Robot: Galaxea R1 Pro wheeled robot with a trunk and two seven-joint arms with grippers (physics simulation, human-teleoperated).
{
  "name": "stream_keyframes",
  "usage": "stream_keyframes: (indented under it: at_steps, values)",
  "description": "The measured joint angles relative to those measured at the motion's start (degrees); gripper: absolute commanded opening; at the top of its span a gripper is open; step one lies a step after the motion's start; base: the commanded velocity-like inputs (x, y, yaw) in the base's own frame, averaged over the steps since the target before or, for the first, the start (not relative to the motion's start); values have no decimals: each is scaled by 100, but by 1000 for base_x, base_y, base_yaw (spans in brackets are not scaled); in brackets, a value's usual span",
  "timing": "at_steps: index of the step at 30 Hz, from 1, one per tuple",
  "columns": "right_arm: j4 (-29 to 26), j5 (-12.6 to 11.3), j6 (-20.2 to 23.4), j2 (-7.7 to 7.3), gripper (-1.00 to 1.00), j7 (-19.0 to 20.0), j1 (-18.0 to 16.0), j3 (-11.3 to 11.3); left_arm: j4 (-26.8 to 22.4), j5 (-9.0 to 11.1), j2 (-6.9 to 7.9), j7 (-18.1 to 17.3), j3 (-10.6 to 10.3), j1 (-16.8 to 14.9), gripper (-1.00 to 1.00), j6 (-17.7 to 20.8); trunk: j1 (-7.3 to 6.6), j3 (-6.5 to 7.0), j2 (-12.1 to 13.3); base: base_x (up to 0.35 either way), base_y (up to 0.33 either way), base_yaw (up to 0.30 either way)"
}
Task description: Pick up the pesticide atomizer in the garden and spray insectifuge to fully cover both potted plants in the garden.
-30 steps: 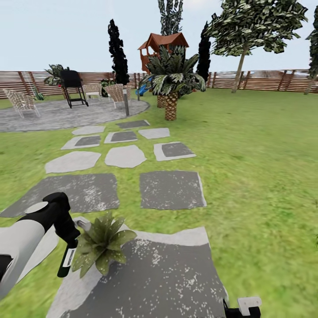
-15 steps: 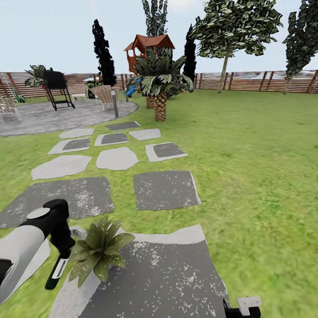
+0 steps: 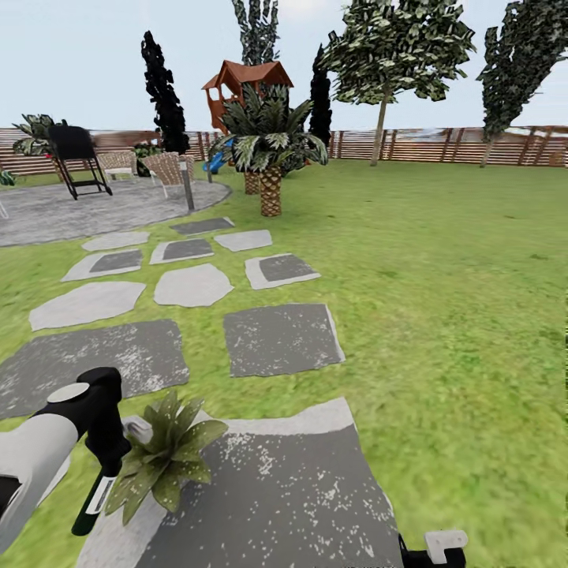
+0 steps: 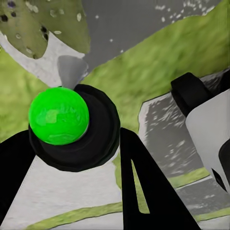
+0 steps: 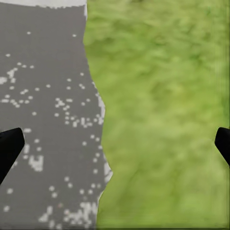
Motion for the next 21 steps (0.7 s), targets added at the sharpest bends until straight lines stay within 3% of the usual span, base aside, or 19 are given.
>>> stream_keyframes:
  at_steps: [3, 6, 11, 21]
  values:
    - [1, 0, 0, 0, 100, -2, -1, -2, 2, 0, 6, 73, 1, 3, -100, 7, 2, 0, 0, -186, 2, -33]
    - [1, -3, 1, 0, 100, -2, 0, -2, 13, 2, 1, 465, 22, 3, -100, 35, 3, 0, 0, -309, 112, -4]
    - [0, -1, 2, 1, 100, 0, 0, -1, 48, 29, -3, 559, 49, 2, -100, 39, 2, 0, 0, -191, 257, -15]
    - [1, 0, 2, 0, 100, -1, 1, 0, -26, 60, -7, 577, 94, 1, -100, 50, 0, 0, 0, 1, 310, -254]
